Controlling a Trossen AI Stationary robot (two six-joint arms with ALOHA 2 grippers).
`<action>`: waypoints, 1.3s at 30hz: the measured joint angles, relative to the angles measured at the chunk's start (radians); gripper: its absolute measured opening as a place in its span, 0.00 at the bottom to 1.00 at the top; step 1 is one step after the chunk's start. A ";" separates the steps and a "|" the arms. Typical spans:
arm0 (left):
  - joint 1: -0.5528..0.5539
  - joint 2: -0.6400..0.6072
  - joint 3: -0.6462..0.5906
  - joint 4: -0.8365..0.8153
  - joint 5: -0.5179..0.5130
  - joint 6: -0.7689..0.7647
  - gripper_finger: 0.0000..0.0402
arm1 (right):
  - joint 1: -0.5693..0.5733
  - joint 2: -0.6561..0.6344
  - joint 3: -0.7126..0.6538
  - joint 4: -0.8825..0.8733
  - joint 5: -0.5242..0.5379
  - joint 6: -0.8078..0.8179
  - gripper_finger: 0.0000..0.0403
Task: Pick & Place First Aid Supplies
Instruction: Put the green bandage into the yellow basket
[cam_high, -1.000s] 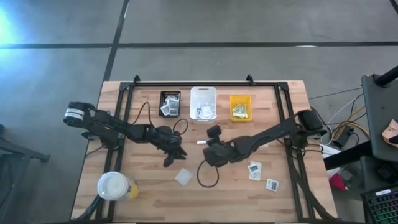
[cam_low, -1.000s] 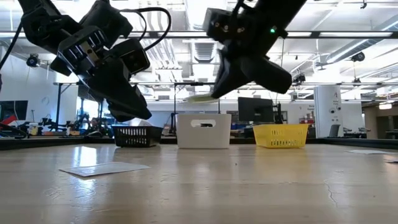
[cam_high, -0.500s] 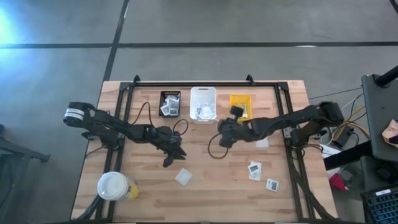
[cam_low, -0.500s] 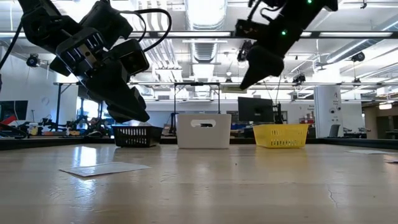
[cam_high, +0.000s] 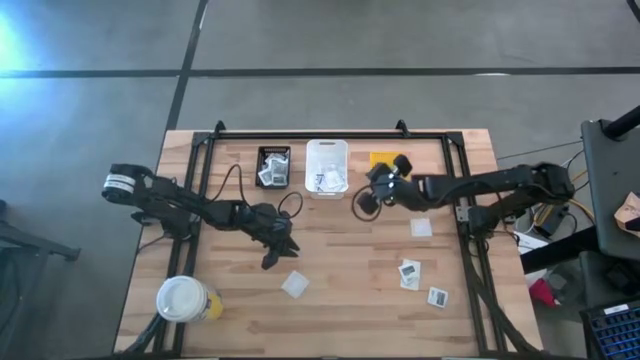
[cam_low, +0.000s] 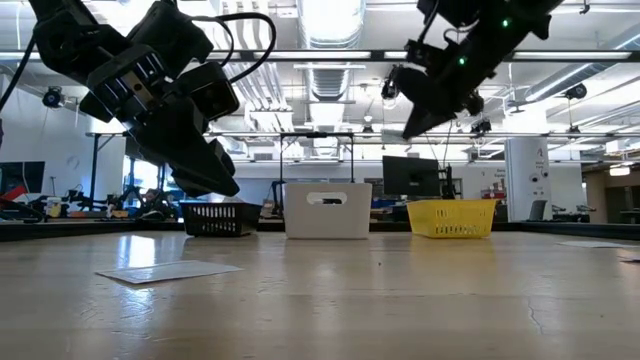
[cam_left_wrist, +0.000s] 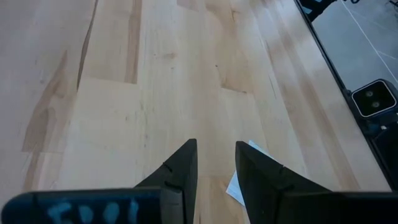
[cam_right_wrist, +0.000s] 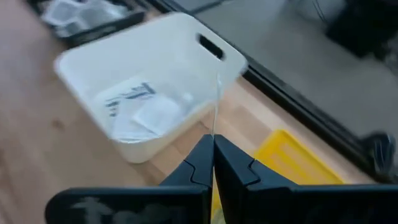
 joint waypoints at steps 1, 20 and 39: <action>0.000 0.000 0.000 0.000 0.000 0.000 0.25 | -0.015 -0.006 -0.010 -0.002 0.000 0.024 0.02; -0.001 0.000 0.000 -0.005 0.000 0.000 0.25 | -0.234 -0.017 -0.060 -0.183 -0.232 0.317 0.02; -0.001 0.000 0.000 -0.005 0.000 -0.011 0.25 | -0.265 0.074 -0.061 -0.228 -0.277 0.252 0.02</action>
